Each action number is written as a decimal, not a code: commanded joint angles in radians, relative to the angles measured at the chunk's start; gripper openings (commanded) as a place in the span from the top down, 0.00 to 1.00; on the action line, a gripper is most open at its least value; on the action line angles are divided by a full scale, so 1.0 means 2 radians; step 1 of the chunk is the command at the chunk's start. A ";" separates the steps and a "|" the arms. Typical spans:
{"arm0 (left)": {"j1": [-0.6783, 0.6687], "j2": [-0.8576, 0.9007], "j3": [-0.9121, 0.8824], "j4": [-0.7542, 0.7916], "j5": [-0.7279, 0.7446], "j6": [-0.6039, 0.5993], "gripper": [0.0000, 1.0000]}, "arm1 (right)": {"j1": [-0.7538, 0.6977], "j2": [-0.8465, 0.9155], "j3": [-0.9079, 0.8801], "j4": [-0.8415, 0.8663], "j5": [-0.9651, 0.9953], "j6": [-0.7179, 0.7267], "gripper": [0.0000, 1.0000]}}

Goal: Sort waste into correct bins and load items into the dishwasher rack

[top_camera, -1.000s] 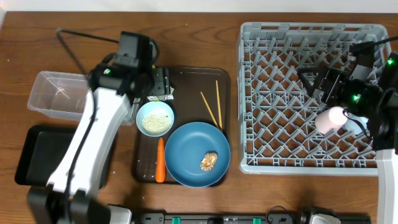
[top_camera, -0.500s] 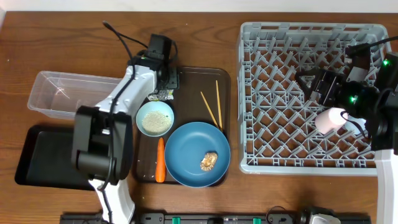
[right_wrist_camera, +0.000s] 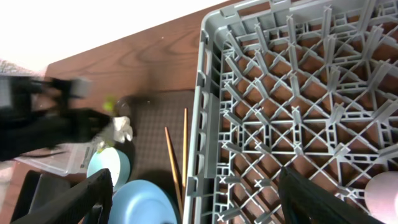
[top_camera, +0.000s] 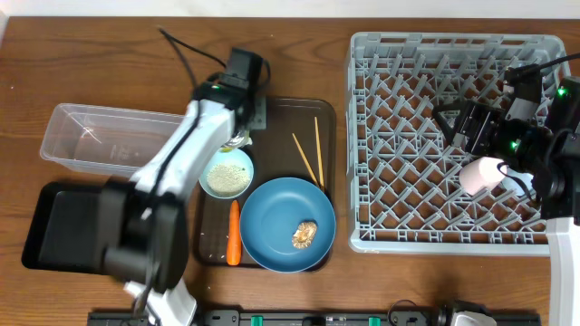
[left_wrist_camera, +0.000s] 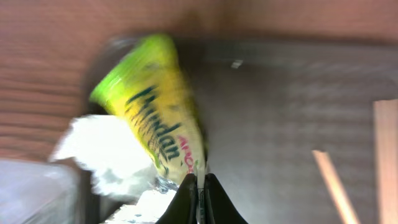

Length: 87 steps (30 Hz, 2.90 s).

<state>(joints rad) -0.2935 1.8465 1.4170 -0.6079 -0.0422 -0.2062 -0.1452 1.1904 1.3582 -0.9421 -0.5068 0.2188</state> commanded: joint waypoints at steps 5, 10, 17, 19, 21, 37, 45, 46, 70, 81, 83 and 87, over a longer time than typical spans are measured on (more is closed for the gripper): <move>0.039 -0.116 0.003 -0.070 -0.083 -0.032 0.94 | 0.004 0.002 0.001 0.004 0.005 -0.009 0.22; 0.103 -0.111 -0.005 -0.111 -0.129 -0.131 0.94 | 0.004 0.002 0.001 0.007 0.005 -0.009 0.21; 0.179 -0.069 -0.015 -0.103 -0.085 -0.235 0.94 | 0.004 0.002 0.001 0.009 0.005 -0.009 0.21; 0.185 -0.068 -0.015 -0.099 -0.072 -0.235 0.70 | 0.004 0.002 0.001 0.009 0.005 -0.009 0.21; 0.185 -0.072 -0.012 -0.094 -0.072 -0.234 0.54 | 0.004 0.002 0.001 0.009 0.005 -0.009 0.21; 0.051 -0.056 -0.013 -0.060 -0.010 0.041 0.38 | 0.004 0.003 0.001 0.009 0.005 -0.009 0.19; 0.028 0.051 -0.013 -0.017 -0.009 0.062 0.38 | 0.004 0.003 0.001 -0.001 0.005 -0.009 0.18; 0.028 0.060 -0.013 -0.012 -0.009 0.064 0.38 | 0.004 0.003 0.001 -0.001 0.005 -0.009 0.18; 0.029 -0.035 -0.004 -0.018 0.035 0.061 0.94 | 0.004 0.003 0.001 -0.010 0.005 -0.009 0.18; 0.134 -0.131 -0.012 -0.109 -0.093 -0.113 0.94 | 0.004 0.003 0.001 -0.010 0.005 -0.009 0.17; 0.161 -0.118 -0.023 -0.106 -0.079 -0.132 0.94 | 0.004 0.003 0.001 -0.010 0.005 -0.009 0.17; 0.202 -0.081 -0.028 -0.095 -0.020 -0.133 0.94 | 0.004 0.003 0.001 -0.010 0.005 -0.009 0.17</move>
<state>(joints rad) 0.0746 1.6337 1.3777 -0.8028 -0.1528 -0.4191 -0.1452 1.1915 1.3582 -0.9611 -0.4995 0.2180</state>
